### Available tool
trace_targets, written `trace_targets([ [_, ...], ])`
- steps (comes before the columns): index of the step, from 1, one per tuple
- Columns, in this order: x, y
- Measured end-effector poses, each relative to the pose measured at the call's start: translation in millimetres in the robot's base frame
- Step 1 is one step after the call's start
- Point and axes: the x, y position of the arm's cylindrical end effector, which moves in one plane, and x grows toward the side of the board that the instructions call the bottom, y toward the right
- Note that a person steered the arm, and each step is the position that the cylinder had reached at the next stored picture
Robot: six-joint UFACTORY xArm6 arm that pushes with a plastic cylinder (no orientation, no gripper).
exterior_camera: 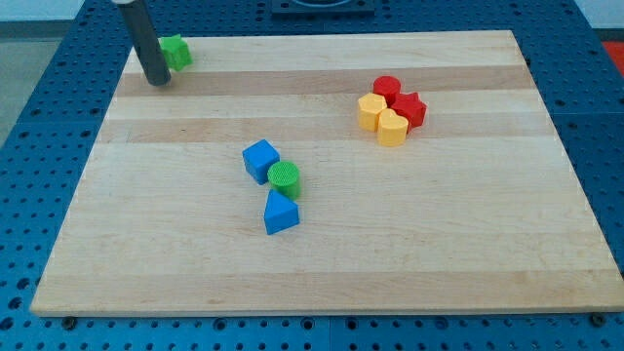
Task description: Nudge the cube
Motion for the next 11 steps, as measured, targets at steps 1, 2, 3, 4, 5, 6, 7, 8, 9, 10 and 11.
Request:
trace_targets([
  [1, 17.7, 12.0],
  [2, 19.8, 54.3],
  [3, 37.1, 94.3],
  [4, 67.7, 120.8],
  [5, 98.2, 147.8],
  [6, 130.3, 179.3],
  [7, 150.5, 224.1],
  [8, 150.6, 279.6],
  [9, 150.6, 330.4],
  [10, 145.5, 371.7],
  [11, 123.9, 378.0],
])
